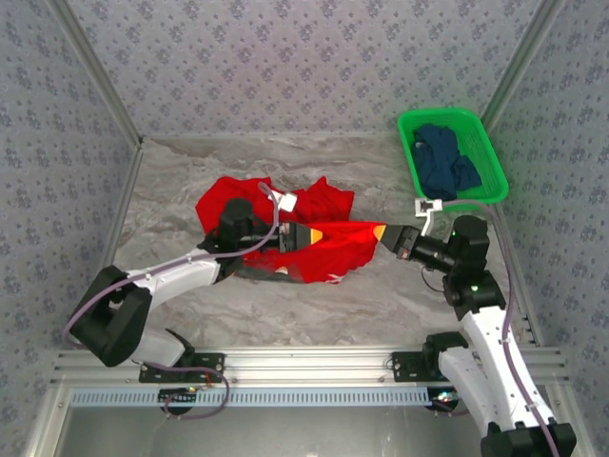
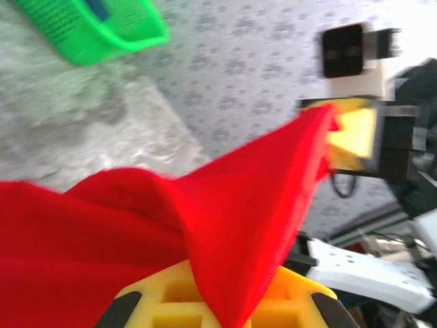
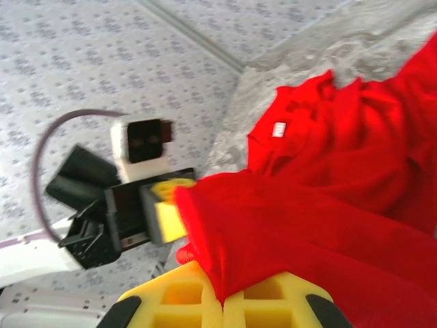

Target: Fold the inside-out t-shirt

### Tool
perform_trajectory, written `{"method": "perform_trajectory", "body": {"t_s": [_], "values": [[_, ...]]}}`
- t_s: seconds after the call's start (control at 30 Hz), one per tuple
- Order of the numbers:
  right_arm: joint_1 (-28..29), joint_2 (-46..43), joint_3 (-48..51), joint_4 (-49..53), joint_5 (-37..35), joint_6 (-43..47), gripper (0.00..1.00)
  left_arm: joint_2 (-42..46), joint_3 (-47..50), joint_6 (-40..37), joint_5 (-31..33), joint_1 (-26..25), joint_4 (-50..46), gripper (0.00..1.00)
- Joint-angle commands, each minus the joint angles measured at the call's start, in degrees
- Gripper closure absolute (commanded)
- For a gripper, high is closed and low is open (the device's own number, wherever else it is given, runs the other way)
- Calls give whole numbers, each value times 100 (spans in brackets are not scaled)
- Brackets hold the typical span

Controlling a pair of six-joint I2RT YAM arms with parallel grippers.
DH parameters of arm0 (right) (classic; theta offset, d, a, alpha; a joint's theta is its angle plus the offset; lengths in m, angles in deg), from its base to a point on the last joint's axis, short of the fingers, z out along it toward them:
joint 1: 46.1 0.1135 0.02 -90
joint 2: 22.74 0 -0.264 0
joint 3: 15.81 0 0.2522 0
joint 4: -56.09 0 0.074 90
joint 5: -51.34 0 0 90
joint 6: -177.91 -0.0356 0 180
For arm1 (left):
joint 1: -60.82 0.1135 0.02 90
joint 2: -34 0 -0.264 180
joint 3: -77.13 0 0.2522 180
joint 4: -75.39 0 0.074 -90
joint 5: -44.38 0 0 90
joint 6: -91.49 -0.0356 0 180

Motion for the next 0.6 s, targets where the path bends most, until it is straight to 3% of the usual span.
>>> {"method": "perform_trajectory", "body": {"t_s": [0.0,0.1,0.2,0.37,0.57], "values": [[-291,67,-188,1244,-267,458,100,304,23,747,-590,38,1547,100],[-312,176,-154,1304,-600,785,100,533,-44,831,-728,15,1541,100],[14,362,-217,1508,-1152,964,100,785,-146,657,-826,-115,1291,100],[830,827,-359,1359,-1786,1074,99,1217,-584,-922,-891,-580,-731,100],[1446,846,-937,2385,-2403,2258,71,1249,-796,-1687,-408,-636,-1935,100]]}}
